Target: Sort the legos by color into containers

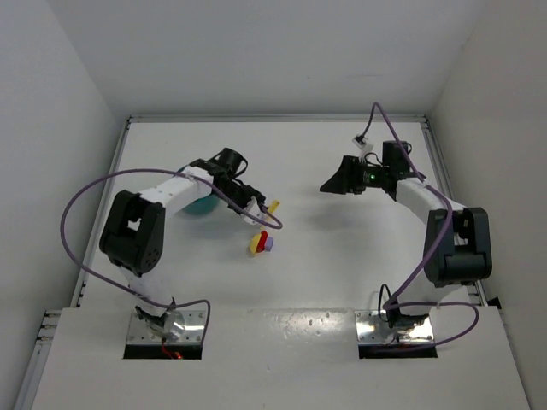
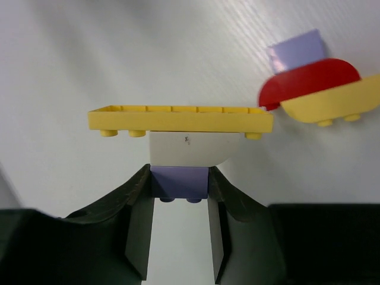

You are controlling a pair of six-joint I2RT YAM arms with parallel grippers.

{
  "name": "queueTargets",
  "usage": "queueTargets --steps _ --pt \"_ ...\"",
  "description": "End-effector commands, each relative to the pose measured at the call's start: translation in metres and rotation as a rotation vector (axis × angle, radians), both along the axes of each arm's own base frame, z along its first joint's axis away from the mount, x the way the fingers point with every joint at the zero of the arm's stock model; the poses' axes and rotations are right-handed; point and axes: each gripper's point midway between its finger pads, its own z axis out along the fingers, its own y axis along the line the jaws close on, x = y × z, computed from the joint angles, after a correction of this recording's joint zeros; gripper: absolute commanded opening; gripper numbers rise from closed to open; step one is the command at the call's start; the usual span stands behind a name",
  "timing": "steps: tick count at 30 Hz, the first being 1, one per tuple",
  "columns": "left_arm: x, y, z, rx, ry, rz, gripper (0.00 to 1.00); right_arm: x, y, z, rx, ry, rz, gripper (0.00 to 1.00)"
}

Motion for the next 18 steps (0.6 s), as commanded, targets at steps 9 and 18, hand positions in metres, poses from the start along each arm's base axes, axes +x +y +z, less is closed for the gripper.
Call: queueTargets --steps 9,18 --pt "0.024 -0.064 0.097 -0.331 0.228 0.517 0.1 0.012 0.06 0.058 0.25 0.019 0.219 0.78" --pt "0.019 -0.085 0.124 -0.451 0.304 0.559 0.1 0.008 0.083 0.045 0.26 0.067 0.266 0.8"
